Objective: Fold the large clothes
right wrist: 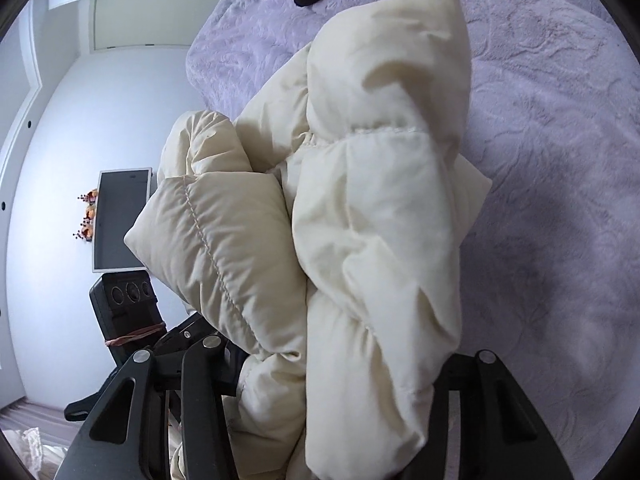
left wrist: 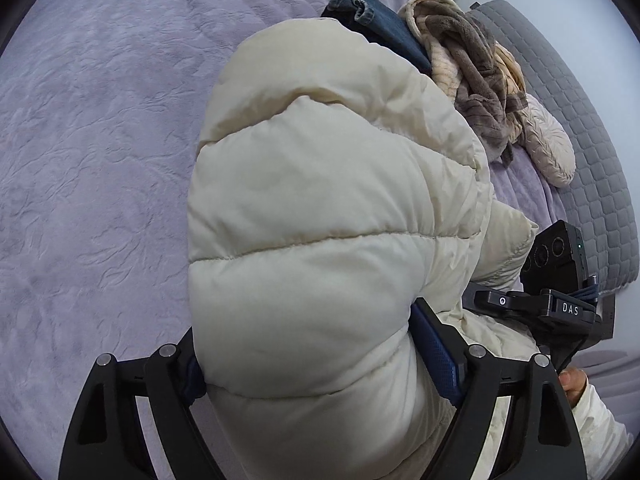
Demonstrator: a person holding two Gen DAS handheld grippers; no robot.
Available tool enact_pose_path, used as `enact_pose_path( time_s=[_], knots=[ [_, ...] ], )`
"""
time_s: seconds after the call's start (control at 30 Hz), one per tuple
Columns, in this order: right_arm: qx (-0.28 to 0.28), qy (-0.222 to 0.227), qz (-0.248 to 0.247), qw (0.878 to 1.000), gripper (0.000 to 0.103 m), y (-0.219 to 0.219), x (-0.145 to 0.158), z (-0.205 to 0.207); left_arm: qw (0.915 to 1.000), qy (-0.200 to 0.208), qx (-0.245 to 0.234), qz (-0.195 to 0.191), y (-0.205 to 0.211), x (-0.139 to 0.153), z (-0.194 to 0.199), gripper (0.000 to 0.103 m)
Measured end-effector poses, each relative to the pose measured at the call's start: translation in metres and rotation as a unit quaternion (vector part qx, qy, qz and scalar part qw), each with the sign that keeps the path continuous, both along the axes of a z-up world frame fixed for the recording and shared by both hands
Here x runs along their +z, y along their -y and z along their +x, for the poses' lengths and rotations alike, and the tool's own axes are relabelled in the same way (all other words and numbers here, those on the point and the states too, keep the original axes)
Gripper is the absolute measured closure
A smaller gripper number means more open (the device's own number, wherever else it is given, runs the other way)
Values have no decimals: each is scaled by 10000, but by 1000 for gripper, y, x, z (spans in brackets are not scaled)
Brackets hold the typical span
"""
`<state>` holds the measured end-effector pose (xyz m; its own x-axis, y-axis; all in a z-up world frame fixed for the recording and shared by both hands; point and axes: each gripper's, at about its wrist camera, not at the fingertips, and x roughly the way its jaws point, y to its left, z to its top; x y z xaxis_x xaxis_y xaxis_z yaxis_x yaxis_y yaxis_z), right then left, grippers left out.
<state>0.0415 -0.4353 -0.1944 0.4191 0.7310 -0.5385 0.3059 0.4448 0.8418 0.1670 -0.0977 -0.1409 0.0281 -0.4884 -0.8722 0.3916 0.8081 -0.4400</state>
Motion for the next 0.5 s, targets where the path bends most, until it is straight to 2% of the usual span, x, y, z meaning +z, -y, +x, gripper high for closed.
enact_pose_path(
  time_s=[0.07,0.33,0.5],
  knots=[
    [31,-65,63,10000,51,-12,-3,-3,9999,-26,54,94,-14,-3,-5,16],
    [219,-261,-35,9994,51,-69,-22,32,9976,72,271,635,-62,-25,-20,16],
    [319,-341,-261,9986,51,-73,-24,45,9968,127,352,704,-76,-41,-26,16]
  ],
)
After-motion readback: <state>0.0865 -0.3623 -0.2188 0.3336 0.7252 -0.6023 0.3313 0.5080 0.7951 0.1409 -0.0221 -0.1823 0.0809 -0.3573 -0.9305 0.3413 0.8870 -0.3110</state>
